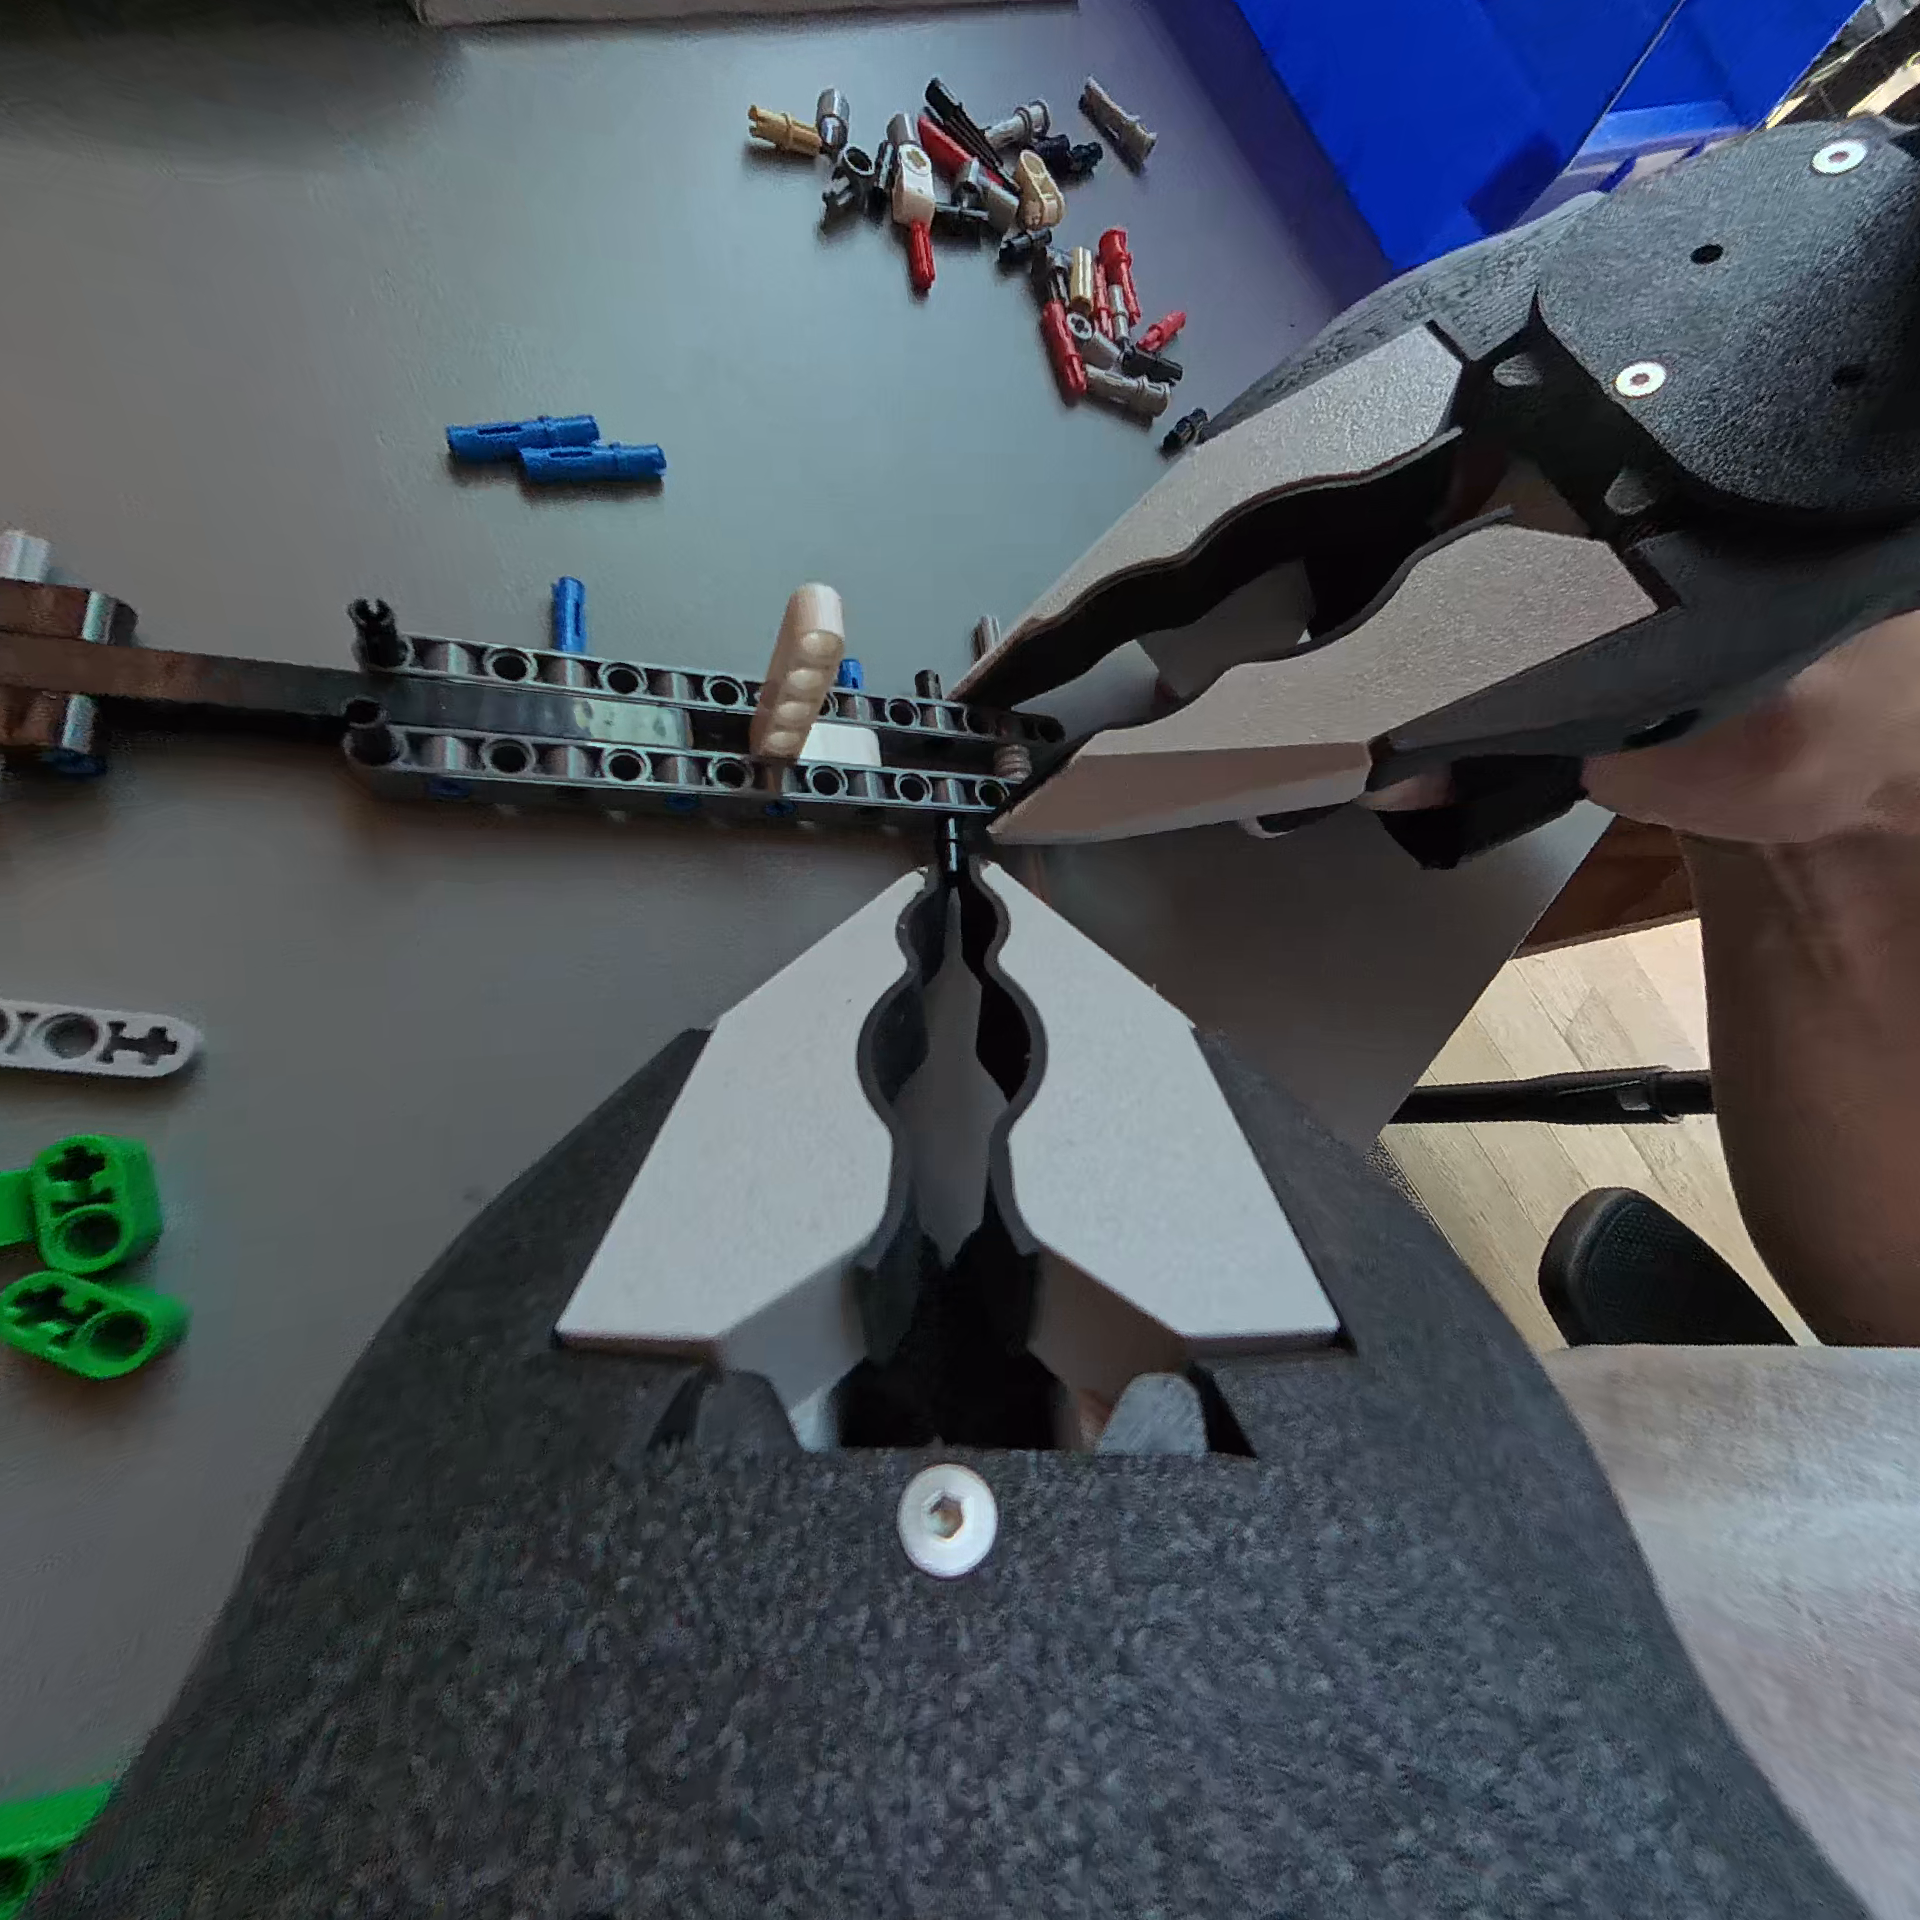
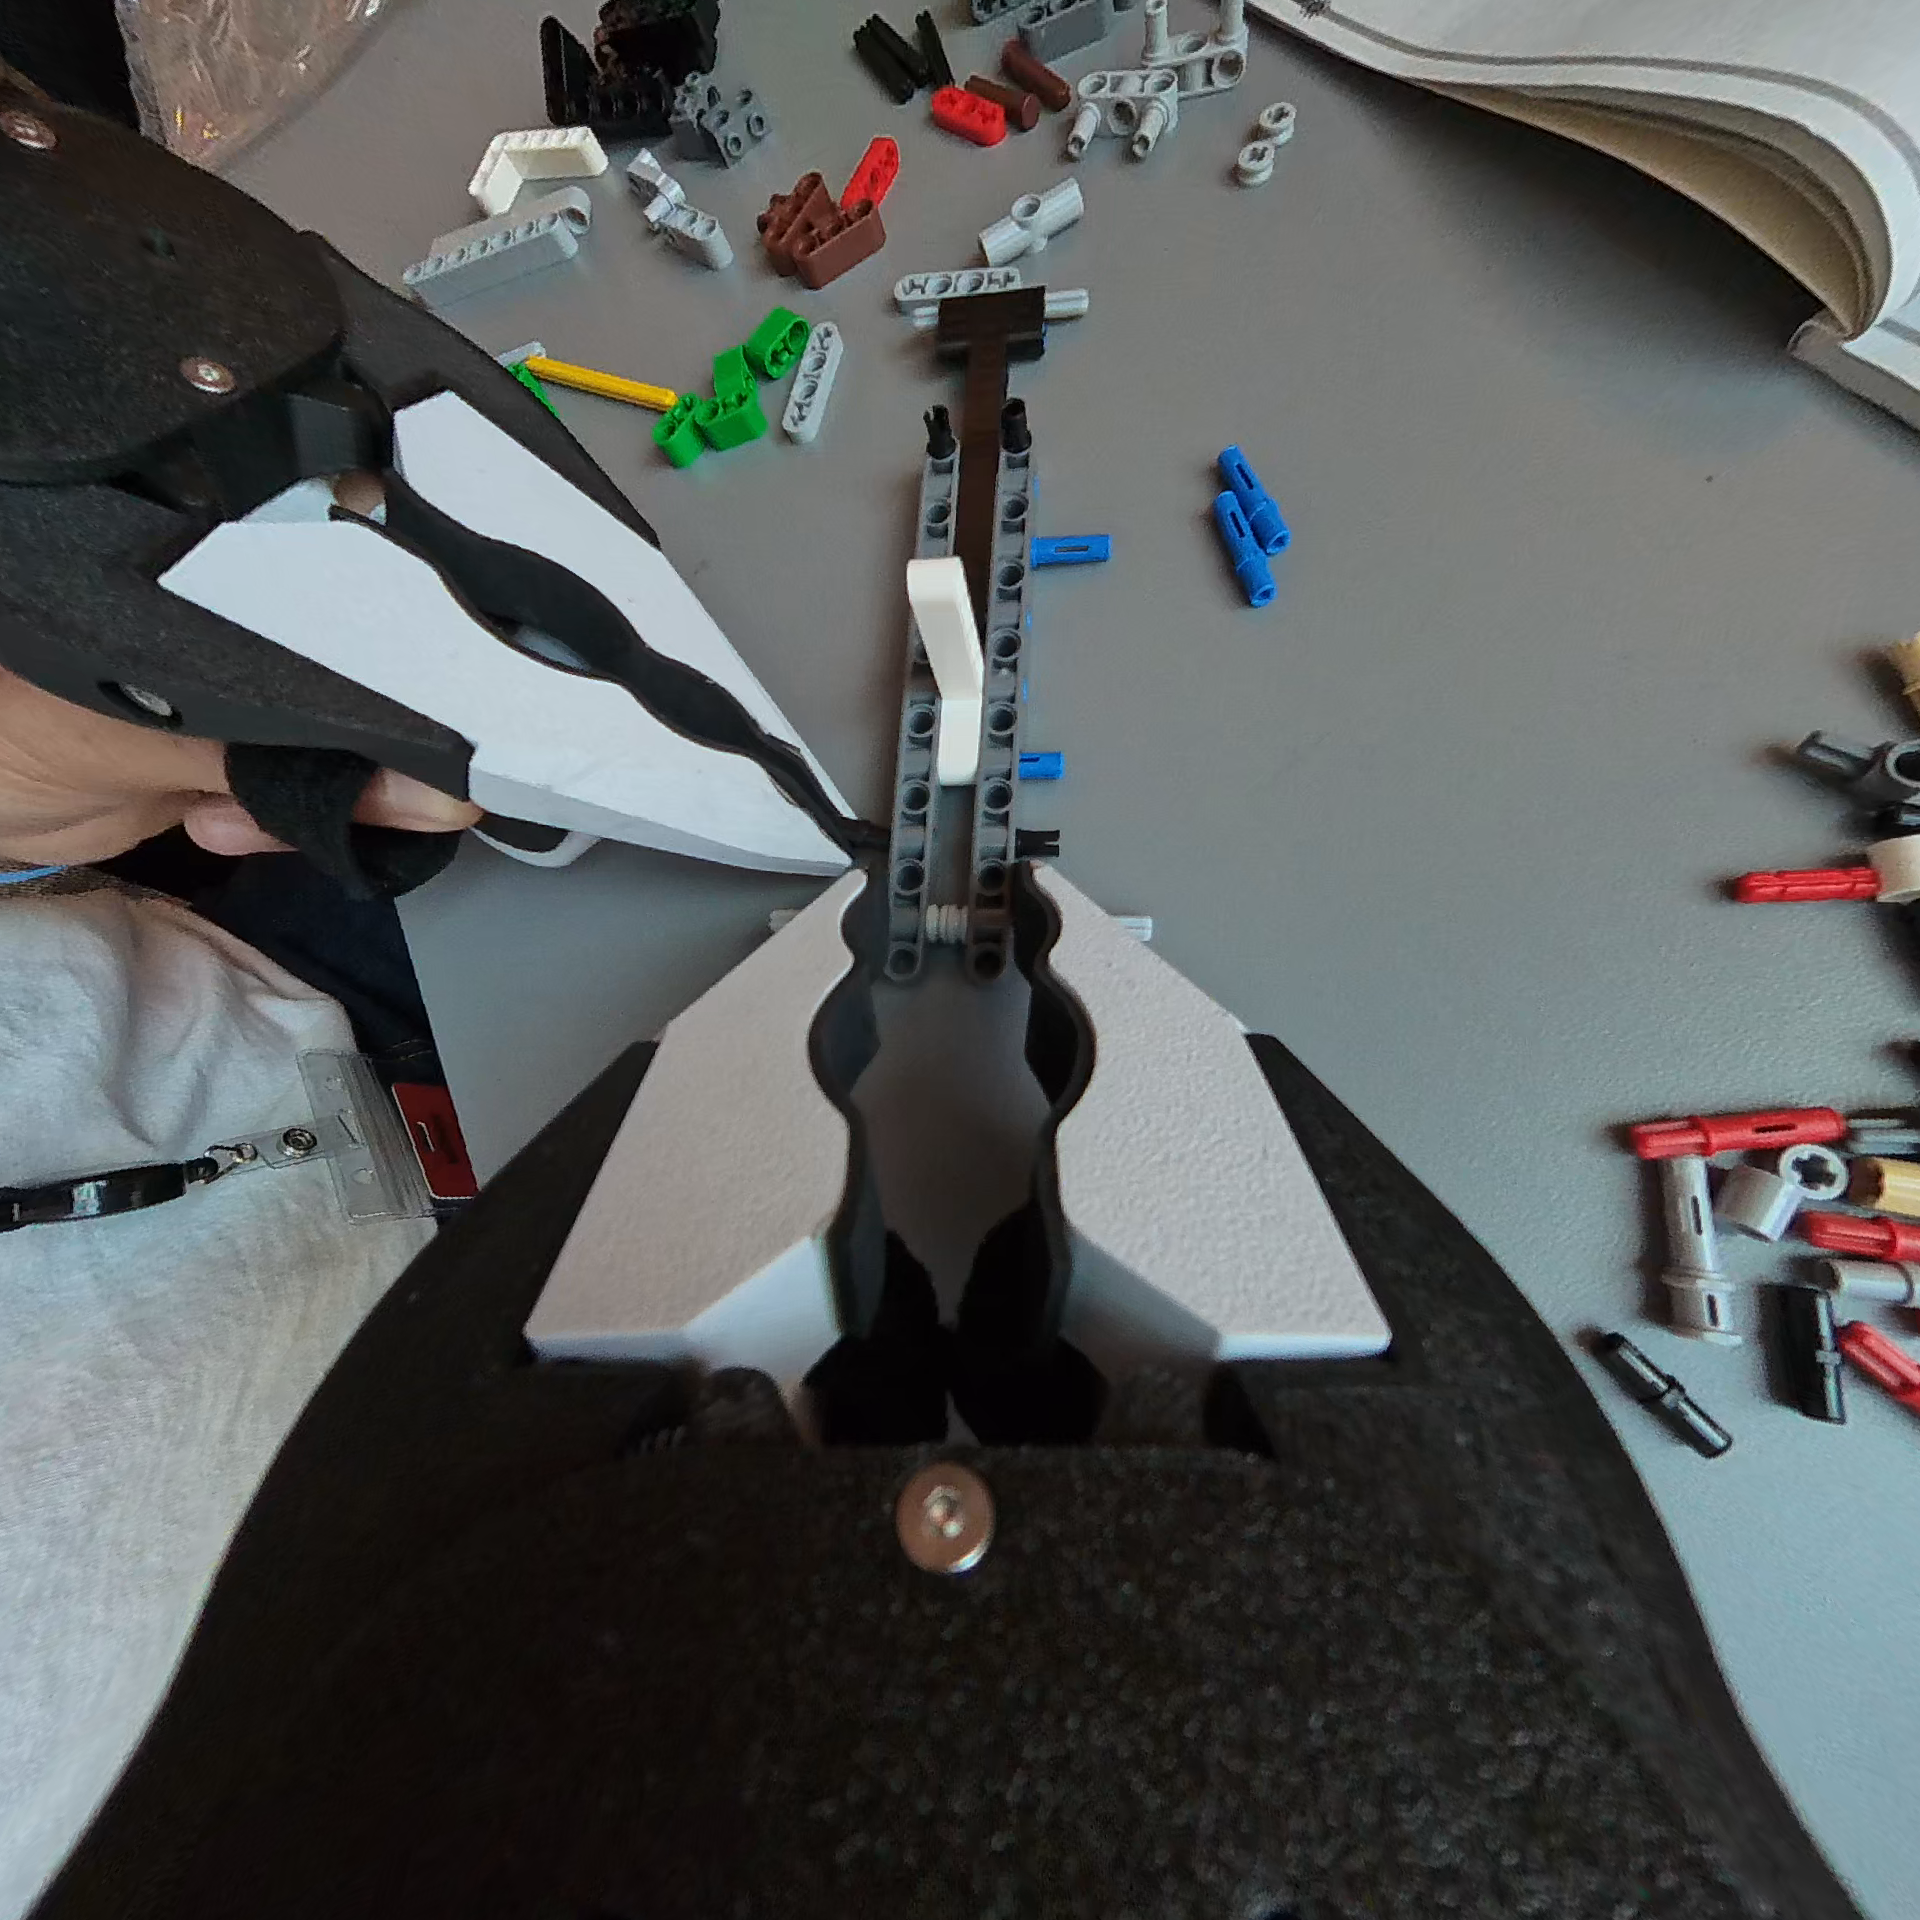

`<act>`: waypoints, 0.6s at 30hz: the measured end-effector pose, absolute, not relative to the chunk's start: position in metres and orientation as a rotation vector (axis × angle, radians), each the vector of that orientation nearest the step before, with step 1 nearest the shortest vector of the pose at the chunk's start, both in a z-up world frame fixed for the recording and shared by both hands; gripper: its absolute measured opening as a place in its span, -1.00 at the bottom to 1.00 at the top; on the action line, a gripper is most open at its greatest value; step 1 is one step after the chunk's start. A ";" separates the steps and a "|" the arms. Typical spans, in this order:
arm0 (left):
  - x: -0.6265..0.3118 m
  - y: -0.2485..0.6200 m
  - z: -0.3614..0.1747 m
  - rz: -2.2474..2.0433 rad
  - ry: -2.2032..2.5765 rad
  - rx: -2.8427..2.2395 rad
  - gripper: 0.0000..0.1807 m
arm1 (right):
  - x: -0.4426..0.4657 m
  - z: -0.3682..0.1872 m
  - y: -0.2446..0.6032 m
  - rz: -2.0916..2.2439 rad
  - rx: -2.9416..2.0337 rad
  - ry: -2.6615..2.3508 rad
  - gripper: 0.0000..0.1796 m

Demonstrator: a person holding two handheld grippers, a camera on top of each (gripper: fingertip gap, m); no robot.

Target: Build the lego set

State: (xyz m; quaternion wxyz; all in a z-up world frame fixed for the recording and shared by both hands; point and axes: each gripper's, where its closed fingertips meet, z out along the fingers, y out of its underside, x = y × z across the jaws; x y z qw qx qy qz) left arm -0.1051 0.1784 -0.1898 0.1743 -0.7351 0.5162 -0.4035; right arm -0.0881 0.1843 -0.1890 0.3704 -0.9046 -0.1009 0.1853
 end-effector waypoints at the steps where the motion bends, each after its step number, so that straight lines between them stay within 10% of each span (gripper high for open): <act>1: -0.105 0.178 -0.190 -1.152 1.457 -2.090 -0.98 | -0.088 -0.189 0.184 0.477 -2.321 -0.258 -0.74; 18: -0.102 0.177 -0.185 -1.304 1.384 -2.139 -0.98 | -0.086 -0.185 0.186 0.564 -2.301 -0.155 -0.74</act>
